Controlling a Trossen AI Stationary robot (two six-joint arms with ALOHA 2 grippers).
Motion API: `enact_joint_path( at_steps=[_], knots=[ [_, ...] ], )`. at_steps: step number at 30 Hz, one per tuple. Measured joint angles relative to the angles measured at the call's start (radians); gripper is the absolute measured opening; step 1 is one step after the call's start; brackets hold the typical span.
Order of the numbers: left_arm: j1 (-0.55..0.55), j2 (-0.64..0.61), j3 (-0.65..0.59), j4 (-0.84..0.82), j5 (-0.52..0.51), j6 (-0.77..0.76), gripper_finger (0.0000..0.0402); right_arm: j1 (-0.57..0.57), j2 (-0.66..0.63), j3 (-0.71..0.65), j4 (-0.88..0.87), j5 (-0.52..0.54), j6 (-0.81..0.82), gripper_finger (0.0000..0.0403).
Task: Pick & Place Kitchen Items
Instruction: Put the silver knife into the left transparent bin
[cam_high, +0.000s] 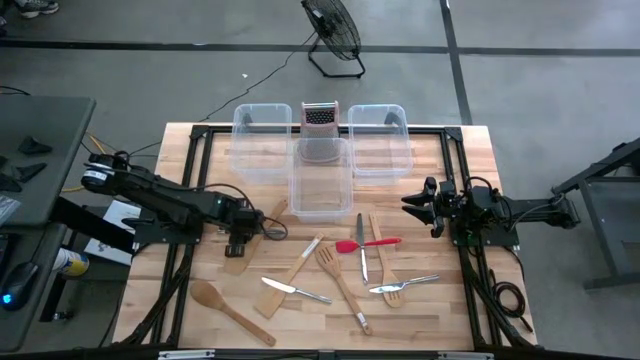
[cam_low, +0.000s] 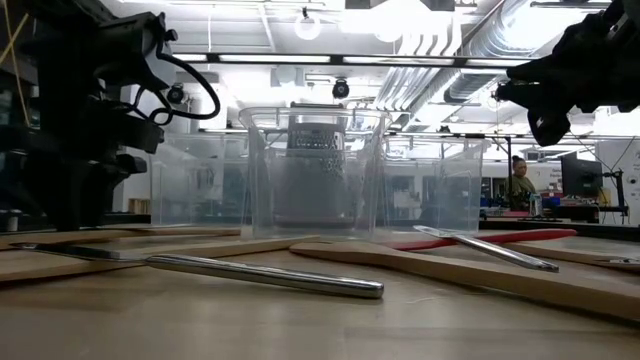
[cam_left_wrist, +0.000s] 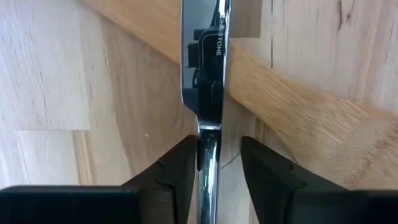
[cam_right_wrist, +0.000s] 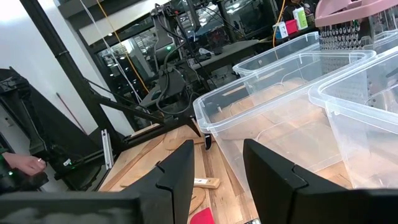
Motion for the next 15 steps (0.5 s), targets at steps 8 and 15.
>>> enact_joint_path(
  at_steps=[8, 15],
  knots=[
    [0.000, 0.046, 0.000, 0.006, -0.005, 0.001, 0.0125, 0.000, 0.000, 0.000, 0.000, 0.000, 0.000, 0.0130],
    [0.000, 0.055, 0.001, 0.008, -0.022, -0.004, 0.0125, 0.000, 0.000, 0.000, 0.000, 0.000, 0.000, 0.0130]
  ],
)
